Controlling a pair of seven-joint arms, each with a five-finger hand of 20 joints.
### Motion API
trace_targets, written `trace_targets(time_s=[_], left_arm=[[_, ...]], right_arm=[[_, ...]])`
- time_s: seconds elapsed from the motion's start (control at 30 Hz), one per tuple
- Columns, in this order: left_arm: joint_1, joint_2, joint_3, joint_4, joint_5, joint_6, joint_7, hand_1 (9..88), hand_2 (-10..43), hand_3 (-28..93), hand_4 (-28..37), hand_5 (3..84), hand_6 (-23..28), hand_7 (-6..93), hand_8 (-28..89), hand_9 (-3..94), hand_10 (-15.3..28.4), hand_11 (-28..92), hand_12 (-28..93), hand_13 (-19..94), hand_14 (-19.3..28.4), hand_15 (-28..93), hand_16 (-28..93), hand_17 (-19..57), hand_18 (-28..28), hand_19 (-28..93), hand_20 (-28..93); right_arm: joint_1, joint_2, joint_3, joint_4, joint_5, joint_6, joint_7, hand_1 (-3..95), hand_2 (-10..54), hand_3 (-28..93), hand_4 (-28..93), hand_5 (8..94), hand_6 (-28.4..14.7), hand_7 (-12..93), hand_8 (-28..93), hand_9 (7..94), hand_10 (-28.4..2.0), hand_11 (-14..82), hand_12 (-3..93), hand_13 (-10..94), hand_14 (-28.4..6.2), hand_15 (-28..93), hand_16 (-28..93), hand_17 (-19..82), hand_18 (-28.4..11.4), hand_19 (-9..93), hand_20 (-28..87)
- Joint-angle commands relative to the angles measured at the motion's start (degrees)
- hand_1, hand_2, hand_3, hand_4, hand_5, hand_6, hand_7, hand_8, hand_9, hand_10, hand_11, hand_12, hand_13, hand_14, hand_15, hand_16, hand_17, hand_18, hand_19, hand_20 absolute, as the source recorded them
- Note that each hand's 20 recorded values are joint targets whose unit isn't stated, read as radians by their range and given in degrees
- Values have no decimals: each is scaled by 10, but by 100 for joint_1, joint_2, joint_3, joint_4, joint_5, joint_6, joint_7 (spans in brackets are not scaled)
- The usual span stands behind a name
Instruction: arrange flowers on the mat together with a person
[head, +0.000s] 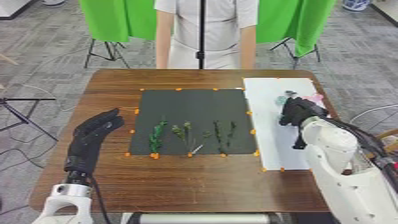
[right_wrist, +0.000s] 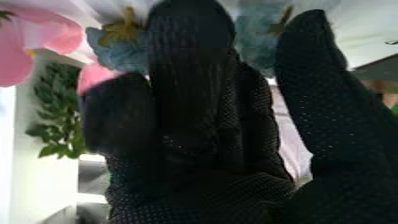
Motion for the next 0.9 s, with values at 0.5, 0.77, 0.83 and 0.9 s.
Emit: trace_targets(time_s=[0.5,0.77,0.83,0.9], left_arm=[[254,272,-788,332,-204,406,-71,392,-53,617,-125,506,6,188,-84,470,119,215,144,374,163,201,41,73,127,107,238],[526,247,-1050,348,-480,661,85,393,-55,619,-123,508,5,192,-86,472,120,218,144,376,162,204,40,76,127,110,240],[600,210,-1095,327,-502,700,128,393,-55,619,-122,509,5,193,-86,473,120,218,144,377,163,205,40,76,126,109,240],[648,184,-1117,312,-512,747,122,393,-56,620,-122,508,5,193,-86,473,121,219,144,377,163,206,40,77,126,108,240]], right_arm=[[-370,303,-160,-392,401,1206,-92,945,-95,-283,339,863,12,169,90,937,-85,291,270,937,-1,619,162,758,-74,926,259],[734,186,-916,-1094,676,1190,-451,946,-95,-283,349,871,9,166,94,937,-84,304,266,937,2,633,160,759,-75,931,285],[1273,-50,-1411,-991,641,1100,-656,946,-95,-283,351,871,9,165,94,937,-84,303,267,937,3,634,160,759,-75,931,288],[1802,-402,-1944,-695,558,1125,-956,946,-95,-283,350,872,9,165,95,937,-83,304,267,937,3,635,160,759,-76,932,292]])
